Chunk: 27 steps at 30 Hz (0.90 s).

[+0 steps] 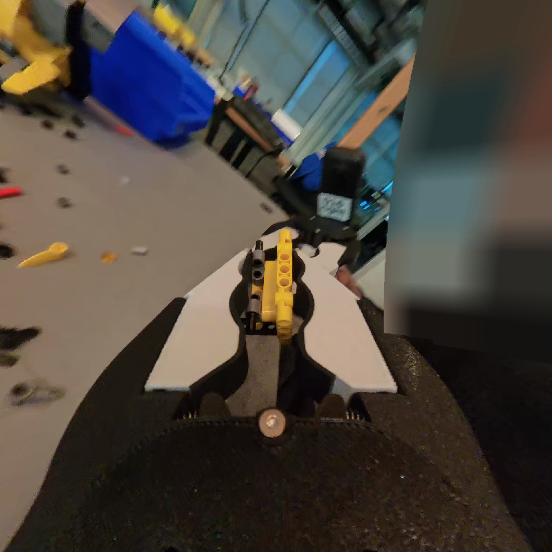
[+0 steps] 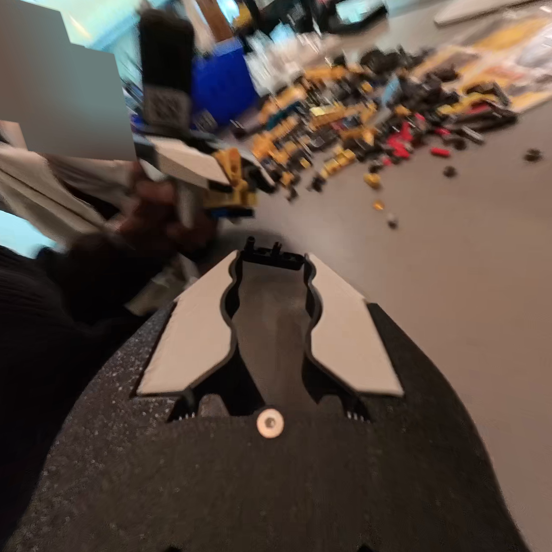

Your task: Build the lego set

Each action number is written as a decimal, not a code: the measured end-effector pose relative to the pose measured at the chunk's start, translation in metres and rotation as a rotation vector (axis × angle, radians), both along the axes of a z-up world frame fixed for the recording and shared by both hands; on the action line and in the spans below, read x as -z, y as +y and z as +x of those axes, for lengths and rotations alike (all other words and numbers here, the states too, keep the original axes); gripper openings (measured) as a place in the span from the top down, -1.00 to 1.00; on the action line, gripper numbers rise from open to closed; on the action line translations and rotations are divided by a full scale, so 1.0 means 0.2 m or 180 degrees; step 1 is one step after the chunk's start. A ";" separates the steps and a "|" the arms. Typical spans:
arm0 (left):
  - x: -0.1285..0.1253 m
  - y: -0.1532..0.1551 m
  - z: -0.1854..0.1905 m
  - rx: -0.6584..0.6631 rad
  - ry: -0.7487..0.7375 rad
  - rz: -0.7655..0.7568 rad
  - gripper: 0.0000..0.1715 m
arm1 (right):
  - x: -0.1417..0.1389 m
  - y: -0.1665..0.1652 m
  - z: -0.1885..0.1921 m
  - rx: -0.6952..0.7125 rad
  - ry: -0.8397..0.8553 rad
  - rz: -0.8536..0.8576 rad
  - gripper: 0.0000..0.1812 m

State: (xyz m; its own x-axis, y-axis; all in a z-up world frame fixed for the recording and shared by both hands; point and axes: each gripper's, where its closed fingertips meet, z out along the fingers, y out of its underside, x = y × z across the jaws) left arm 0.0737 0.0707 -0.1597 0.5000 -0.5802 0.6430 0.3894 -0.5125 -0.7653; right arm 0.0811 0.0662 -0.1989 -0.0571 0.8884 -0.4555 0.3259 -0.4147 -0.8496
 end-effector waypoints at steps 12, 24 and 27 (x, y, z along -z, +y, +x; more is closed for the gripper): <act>0.09 0.04 0.03 -0.0135 0.0488 -0.0170 0.72 | 0.21 0.15 0.16 0.0184 -0.0980 0.1106 0.53; 0.09 0.03 0.03 -0.0173 0.0580 -0.0136 0.72 | 0.18 0.09 0.17 0.0090 -0.0880 0.1196 0.45; 0.16 0.04 0.02 -0.0212 0.0804 -0.0366 0.72 | 0.18 0.08 0.13 0.0083 -0.0908 0.1349 0.45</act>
